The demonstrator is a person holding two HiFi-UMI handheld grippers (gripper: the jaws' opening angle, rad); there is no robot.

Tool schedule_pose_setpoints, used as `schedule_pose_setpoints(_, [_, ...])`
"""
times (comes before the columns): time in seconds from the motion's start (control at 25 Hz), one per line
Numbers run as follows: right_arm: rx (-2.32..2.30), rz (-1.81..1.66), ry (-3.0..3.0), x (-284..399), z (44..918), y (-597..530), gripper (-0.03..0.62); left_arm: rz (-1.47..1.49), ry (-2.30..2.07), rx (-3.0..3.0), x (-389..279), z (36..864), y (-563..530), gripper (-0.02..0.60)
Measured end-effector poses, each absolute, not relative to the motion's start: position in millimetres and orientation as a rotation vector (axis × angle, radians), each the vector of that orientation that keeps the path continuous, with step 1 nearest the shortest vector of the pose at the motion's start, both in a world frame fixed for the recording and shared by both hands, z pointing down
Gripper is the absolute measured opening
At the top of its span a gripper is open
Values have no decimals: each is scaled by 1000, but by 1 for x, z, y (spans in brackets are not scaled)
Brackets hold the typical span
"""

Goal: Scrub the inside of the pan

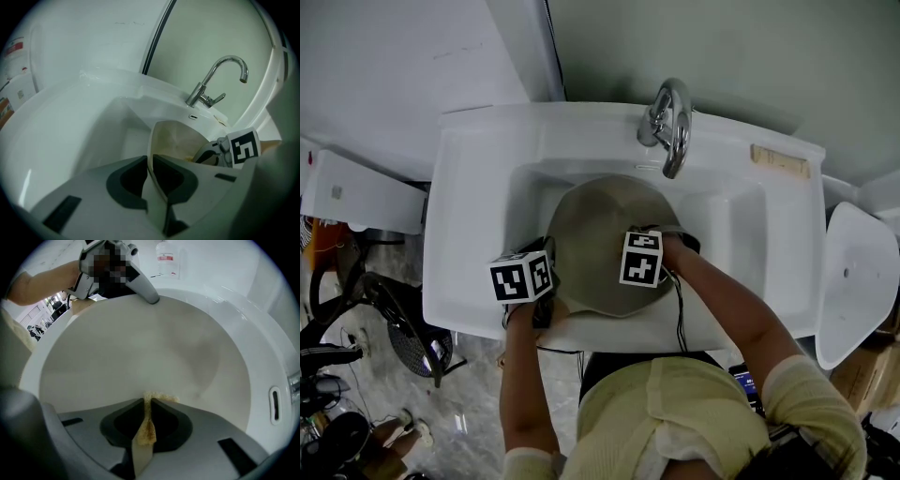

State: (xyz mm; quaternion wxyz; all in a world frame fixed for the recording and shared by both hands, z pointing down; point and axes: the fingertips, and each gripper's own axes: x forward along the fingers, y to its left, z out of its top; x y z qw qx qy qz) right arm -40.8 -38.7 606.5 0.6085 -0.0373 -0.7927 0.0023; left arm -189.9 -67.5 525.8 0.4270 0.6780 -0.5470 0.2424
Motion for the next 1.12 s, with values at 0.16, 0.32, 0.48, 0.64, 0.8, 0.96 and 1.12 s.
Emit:
schedule_pose_setpoints(0.16, [-39, 24, -1848, -43, 607, -47, 62, 608, -1367, 1693, -190, 526, -67, 91])
schedule_pose_setpoints(0.32, [28, 51, -1881, -47, 608, -57, 63, 611, -1368, 1694, -189, 526, -67, 90])
schedule_pose_setpoints(0.48, [76, 66, -1904, -52, 607, -65, 62, 617, -1372, 1697, -189, 525, -67, 91])
schedule_pose_setpoints(0.64, [107, 54, -1924, -58, 607, -71, 63, 615, -1370, 1696, -188, 525, -67, 91])
schedule_pose_setpoints(0.8, [130, 63, -1968, -65, 605, -74, 63, 614, -1371, 1696, -188, 525, -67, 90])
schedule_pose_setpoints(0.96, [120, 65, -2008, -72, 603, -73, 61, 612, -1372, 1695, -188, 525, -66, 91])
schedule_pose_setpoints(1.12, [107, 97, -2045, -80, 602, -69, 62, 607, -1372, 1695, -189, 525, -66, 90])
